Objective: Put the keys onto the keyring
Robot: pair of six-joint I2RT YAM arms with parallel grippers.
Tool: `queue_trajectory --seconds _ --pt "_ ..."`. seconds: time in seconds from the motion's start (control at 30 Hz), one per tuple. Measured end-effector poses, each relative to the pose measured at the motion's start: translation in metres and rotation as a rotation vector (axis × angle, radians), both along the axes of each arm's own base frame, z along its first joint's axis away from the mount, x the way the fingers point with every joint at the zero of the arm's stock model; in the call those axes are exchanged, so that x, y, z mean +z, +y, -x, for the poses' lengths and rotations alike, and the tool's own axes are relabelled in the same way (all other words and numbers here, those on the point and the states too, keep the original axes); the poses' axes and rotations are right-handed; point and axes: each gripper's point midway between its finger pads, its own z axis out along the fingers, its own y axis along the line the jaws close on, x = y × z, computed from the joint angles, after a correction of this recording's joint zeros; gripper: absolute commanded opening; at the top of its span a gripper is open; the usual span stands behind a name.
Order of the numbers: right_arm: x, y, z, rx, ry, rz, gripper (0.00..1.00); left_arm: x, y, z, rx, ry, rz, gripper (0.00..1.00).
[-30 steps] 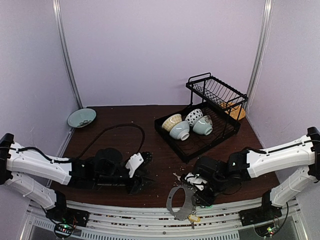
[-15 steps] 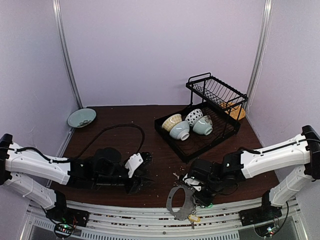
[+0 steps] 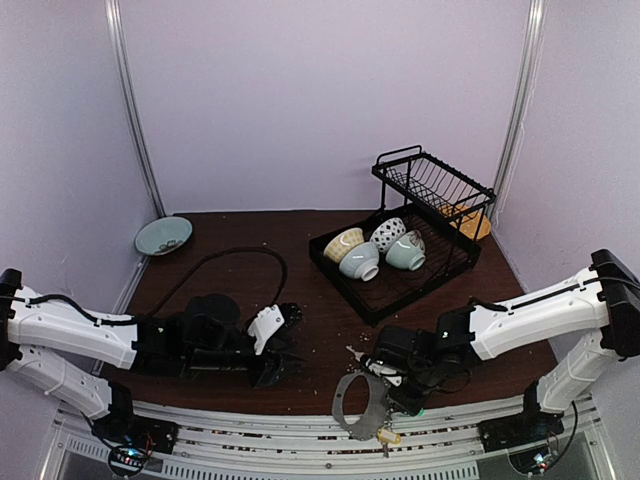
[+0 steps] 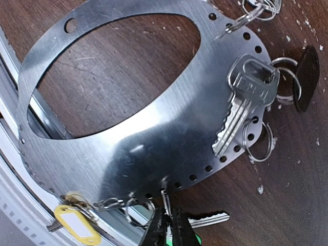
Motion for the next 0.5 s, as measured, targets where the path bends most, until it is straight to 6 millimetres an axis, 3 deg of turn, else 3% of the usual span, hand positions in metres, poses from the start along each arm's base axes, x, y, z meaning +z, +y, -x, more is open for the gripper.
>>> queue_trajectory --seconds 0.33,0.43,0.5 --pt "0.012 0.007 -0.004 -0.001 -0.013 -0.010 0.00 0.000 0.000 0.000 -0.005 -0.009 -0.003 0.45" --pt "0.028 0.017 -0.008 0.019 -0.031 -0.037 0.00 0.003 0.000 0.000 -0.011 -0.019 0.004 0.39" --pt "0.049 0.032 -0.013 0.048 -0.058 -0.093 0.00 0.013 -0.001 0.001 -0.021 -0.037 0.029 0.33"
